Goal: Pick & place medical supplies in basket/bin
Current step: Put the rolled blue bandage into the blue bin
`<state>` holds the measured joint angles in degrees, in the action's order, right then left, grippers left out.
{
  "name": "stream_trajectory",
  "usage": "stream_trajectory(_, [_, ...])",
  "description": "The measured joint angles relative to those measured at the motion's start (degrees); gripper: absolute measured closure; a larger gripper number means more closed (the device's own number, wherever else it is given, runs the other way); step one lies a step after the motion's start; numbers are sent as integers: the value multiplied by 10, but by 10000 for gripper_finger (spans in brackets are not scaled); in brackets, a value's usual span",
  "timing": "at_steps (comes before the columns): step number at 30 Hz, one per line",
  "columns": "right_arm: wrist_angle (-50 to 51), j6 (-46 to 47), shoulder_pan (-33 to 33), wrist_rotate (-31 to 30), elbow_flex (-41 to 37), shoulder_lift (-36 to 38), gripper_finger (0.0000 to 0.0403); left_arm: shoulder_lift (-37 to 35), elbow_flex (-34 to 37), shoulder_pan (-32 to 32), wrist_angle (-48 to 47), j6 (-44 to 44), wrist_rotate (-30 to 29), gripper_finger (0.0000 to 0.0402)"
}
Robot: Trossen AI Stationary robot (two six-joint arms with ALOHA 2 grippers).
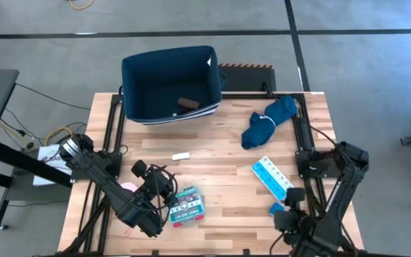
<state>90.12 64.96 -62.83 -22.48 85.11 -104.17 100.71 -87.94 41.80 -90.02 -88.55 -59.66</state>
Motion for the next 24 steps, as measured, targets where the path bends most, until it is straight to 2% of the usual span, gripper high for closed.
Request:
stream_trajectory(4, [-12, 30, -18, 43, -64, 7, 185, 0, 0, 0, 0, 22, 0, 223])
stream_trajectory(7, [-27, 14, -20, 77, -91, 7, 181, 0, 0, -1, 0, 23, 0, 223])
stream_trajectory(12, [-122, -99, -14, 96, -114, 7, 180, 0, 0, -2, 0, 24, 0, 223])
stream_trajectory(16, [-177, -262, -4, 94, -115, 7, 185, 0, 0, -2, 0, 24, 0, 223])
stream_trajectory(19, [-186, -347, 4, 87, -115, 7, 187, 0, 0, -2, 0, 24, 0, 223])
stream_trajectory(24, [-186, -365, 30, 89, -115, 7, 179, 0, 0, -2, 0, 24, 0, 223])
